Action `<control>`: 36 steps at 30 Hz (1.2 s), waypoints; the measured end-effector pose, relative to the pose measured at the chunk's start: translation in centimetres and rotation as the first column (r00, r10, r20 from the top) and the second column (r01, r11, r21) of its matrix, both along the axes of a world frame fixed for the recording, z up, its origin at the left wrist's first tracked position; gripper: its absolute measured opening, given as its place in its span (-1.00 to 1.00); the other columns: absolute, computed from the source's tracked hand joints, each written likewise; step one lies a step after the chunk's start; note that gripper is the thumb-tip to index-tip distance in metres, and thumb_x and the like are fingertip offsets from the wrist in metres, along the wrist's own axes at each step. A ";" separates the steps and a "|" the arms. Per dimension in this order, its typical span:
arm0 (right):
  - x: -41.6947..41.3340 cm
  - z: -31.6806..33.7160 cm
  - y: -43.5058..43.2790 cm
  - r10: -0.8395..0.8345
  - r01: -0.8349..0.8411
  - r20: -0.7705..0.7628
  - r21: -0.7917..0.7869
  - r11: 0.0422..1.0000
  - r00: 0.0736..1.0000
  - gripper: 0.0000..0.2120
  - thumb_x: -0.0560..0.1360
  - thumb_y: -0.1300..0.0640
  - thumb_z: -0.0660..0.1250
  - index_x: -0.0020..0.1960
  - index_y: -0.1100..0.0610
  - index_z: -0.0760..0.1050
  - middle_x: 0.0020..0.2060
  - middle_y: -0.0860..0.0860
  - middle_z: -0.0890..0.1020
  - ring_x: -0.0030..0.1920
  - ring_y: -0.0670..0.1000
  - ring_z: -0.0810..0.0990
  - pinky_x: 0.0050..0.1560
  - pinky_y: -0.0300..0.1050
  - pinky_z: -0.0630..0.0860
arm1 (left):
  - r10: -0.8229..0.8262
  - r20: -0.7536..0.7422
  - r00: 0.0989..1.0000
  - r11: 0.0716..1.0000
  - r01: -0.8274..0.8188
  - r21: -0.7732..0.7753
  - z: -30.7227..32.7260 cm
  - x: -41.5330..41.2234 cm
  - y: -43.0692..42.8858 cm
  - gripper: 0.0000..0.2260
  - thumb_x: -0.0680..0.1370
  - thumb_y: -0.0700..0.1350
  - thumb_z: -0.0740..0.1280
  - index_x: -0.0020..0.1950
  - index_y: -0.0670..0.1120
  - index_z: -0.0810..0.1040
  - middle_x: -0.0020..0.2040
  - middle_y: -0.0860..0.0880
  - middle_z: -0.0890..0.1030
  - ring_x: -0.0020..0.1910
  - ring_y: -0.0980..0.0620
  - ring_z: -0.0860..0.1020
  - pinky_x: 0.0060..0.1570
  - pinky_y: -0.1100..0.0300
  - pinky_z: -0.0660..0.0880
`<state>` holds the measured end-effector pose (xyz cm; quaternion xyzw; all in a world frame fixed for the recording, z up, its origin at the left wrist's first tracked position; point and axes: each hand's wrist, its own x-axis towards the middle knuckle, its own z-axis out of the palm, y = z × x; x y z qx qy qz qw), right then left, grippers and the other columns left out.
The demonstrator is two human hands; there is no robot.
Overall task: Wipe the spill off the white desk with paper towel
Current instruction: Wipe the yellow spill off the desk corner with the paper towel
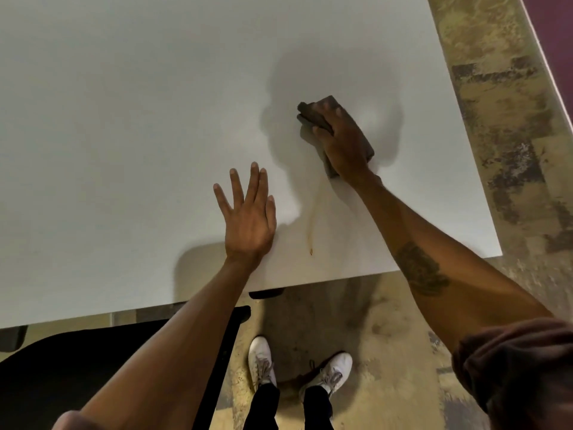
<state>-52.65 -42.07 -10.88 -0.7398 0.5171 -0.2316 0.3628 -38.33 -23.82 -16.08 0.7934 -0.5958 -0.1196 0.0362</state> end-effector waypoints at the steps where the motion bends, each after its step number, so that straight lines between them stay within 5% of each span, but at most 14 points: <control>1: -0.1 -0.1 1.0 0.024 -0.024 0.003 -0.008 1.000 1.000 -0.61 0.57 0.27 0.26 0.40 0.21 0.43 0.28 0.20 0.52 0.31 0.14 0.47 0.38 0.03 0.38 | 0.000 -0.001 1.000 1.000 0.000 0.001 0.1 -0.1 0.1 -0.46 0.73 0.08 -0.20 0.70 -0.05 -0.09 0.71 -0.01 -0.09 0.68 -0.20 -0.18 0.57 -0.38 -0.13; 7: -1.2 -1.2 7.1 0.096 -0.096 -0.014 0.012 0.995 0.995 -0.60 0.63 0.13 0.22 0.46 0.10 0.39 0.41 0.15 0.46 0.42 0.14 0.40 0.47 0.12 0.31 | 0.004 -0.007 1.000 1.000 -0.004 0.004 1.0 -0.3 0.1 -0.48 0.74 0.04 -0.19 0.70 -0.06 -0.05 0.71 -0.02 -0.04 0.68 -0.22 -0.14 0.57 -0.39 -0.13; 11: -2.3 -2.1 10.9 0.128 -0.128 -0.002 0.018 0.992 0.992 -0.60 0.63 0.09 0.20 0.46 0.05 0.39 0.49 0.08 0.37 0.53 0.07 0.24 0.51 -0.10 0.05 | 0.007 -0.034 0.999 1.000 -0.007 -0.008 1.0 -0.5 0.3 -0.49 0.75 0.03 -0.17 0.70 -0.06 0.00 0.71 -0.03 0.00 0.68 -0.21 -0.11 0.58 -0.38 -0.14; 14: -3.1 -2.6 13.5 0.195 -0.194 0.001 0.046 0.980 0.981 -0.60 0.64 0.13 0.19 0.48 0.06 0.36 0.53 0.05 0.32 0.58 0.06 0.12 0.55 -0.05 -0.08 | -0.007 -0.072 0.997 1.000 0.006 -0.020 1.0 -0.4 0.6 -0.49 0.75 0.03 -0.17 0.70 -0.07 -0.01 0.71 -0.03 -0.01 0.68 -0.21 -0.13 0.57 -0.38 -0.20; 16: -3.8 -2.8 15.1 0.236 -0.236 0.007 0.083 0.968 0.972 -0.58 0.65 0.16 0.19 0.50 0.04 0.33 0.54 0.03 0.29 0.59 0.05 0.08 0.60 0.05 -0.08 | -0.018 -0.098 0.995 0.999 0.015 -0.034 1.1 -0.3 0.7 -0.50 0.75 0.02 -0.16 0.70 -0.08 0.00 0.71 -0.03 0.00 0.68 -0.21 -0.13 0.57 -0.38 -0.22; 23: -6.1 -2.6 21.2 0.274 -0.279 0.050 0.129 0.952 0.960 -0.56 0.64 0.19 0.20 0.50 0.03 0.33 0.53 -0.01 0.30 0.58 -0.01 0.07 0.59 -0.04 -0.03 | -0.034 -0.127 0.991 0.998 0.026 -0.064 1.3 -0.4 1.5 -0.49 0.76 0.05 -0.18 0.70 -0.08 0.03 0.71 -0.03 0.03 0.69 -0.16 -0.11 0.59 -0.34 -0.23; 27: -7.7 -2.3 24.6 0.282 -0.287 0.074 0.072 0.955 0.957 -0.58 0.63 0.21 0.22 0.48 0.12 0.36 0.48 0.00 0.38 0.48 -0.27 0.07 0.53 -0.37 -0.07 | -0.052 -0.105 0.993 0.997 0.045 -0.067 1.1 -0.5 2.0 -0.48 0.75 0.07 -0.20 0.70 -0.07 0.03 0.71 -0.02 0.02 0.69 -0.14 -0.10 0.60 -0.32 -0.21; 36: -9.0 -2.7 26.0 0.443 -0.448 -0.068 -0.157 0.880 0.894 -0.57 0.62 0.25 0.27 0.47 0.24 0.36 0.47 0.13 0.39 0.55 0.11 0.24 0.59 0.07 0.07 | -0.049 -0.076 0.996 0.996 0.043 -0.073 0.8 -0.8 2.0 -0.49 0.75 0.07 -0.18 0.69 -0.05 0.07 0.70 -0.03 0.07 0.69 -0.16 -0.06 0.60 -0.32 -0.19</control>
